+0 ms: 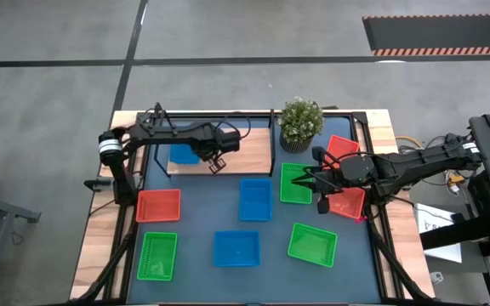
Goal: Stack baskets on shelf by color
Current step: Put the top left blue bin on the shelf, then put the left orange bin on the shelf
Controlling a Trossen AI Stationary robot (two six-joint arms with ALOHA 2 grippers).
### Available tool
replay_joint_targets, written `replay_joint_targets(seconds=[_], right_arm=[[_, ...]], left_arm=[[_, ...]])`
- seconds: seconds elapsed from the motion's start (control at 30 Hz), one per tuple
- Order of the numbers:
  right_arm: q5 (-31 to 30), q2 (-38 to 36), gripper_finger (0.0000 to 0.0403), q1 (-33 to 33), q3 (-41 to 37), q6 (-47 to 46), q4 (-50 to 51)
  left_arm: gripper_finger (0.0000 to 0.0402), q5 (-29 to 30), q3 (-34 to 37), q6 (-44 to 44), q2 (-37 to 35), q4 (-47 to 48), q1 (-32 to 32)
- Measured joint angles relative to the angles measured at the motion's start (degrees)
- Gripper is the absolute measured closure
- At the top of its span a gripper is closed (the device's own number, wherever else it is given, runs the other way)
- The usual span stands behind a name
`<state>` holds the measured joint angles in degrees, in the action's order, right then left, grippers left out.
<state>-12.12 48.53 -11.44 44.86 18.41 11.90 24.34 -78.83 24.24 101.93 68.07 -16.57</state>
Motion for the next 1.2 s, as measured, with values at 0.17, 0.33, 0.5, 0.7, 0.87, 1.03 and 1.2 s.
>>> replay_joint_targets(seconds=[0.17,0.33,0.5,0.7,0.87,1.03,1.2], right_arm=[[0.0,0.1,0.0394,0.0,0.0,0.0,0.0],[0.0,0.3,0.0394,0.0,0.0,-0.5,0.2],[0.0,0.6,0.0394,0.0,0.0,-0.4,0.4],[0.0,1.4,0.0394,0.0,-0.1,0.0,0.4],[0.1,1.6,0.0394,0.0,-0.1,0.3,-0.7],[0.6,1.9,0.0382,0.0,-0.1,0.9,-1.1],[0.6,1.0,0.0365,0.0,-0.4,3.4,-2.8]], left_arm=[[0.0402,0.0,-0.2,0.6,-0.6,0.8,0.2],[0.0402,0.0,-0.9,0.7,-1.4,-0.3,1.1],[0.0402,0.0,-1.4,0.8,-4.0,-5.7,5.9],[0.0402,0.0,-0.3,-2.7,-8.2,-14.6,16.4],[0.0402,-1.4,-0.2,-9.1,-8.7,-16.7,26.1],[0.0402,-1.5,-0.2,-6.9,-8.5,-16.6,32.8],[0.0402,-1.5,-0.1,-2.3,-8.5,-16.6,36.1]])
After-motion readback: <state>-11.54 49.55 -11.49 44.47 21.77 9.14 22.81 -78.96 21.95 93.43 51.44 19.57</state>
